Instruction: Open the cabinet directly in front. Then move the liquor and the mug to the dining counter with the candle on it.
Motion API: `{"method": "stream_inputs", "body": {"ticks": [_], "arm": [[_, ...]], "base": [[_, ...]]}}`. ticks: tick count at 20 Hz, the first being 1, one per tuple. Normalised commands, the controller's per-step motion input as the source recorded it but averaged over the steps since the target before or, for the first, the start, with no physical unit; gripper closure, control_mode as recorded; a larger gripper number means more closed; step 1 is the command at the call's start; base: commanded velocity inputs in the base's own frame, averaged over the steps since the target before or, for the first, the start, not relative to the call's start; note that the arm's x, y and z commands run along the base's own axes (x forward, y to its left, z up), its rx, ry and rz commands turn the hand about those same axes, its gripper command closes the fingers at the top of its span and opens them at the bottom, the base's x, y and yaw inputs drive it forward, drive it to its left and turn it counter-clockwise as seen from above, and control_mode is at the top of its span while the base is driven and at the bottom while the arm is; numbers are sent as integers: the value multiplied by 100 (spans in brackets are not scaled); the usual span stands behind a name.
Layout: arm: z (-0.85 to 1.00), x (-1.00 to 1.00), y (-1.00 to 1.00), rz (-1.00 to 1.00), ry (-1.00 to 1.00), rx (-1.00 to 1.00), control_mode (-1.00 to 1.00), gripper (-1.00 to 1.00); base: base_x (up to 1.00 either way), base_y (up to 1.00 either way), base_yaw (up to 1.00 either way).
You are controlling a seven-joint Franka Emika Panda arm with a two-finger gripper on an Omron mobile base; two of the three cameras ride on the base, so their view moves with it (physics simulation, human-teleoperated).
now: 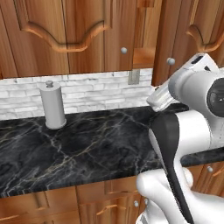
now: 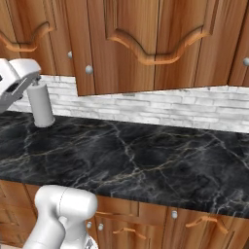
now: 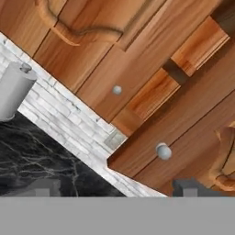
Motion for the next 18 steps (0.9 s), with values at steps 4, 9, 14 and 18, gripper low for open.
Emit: {"method": "stream_inputs", "body": {"ticks": [4, 9, 14, 18], "arm": [[-20, 14, 0, -17, -2, -52, -100, -100], [-22, 25, 0, -23, -11, -47, -100, -100], [-3, 45, 0, -18, 0, -29, -100, -100], [0, 48, 1, -5, 1, -4, -100, -100]], "base": [[0, 0, 0], [0, 0, 0], [0, 0, 0], [0, 0, 0]]}}
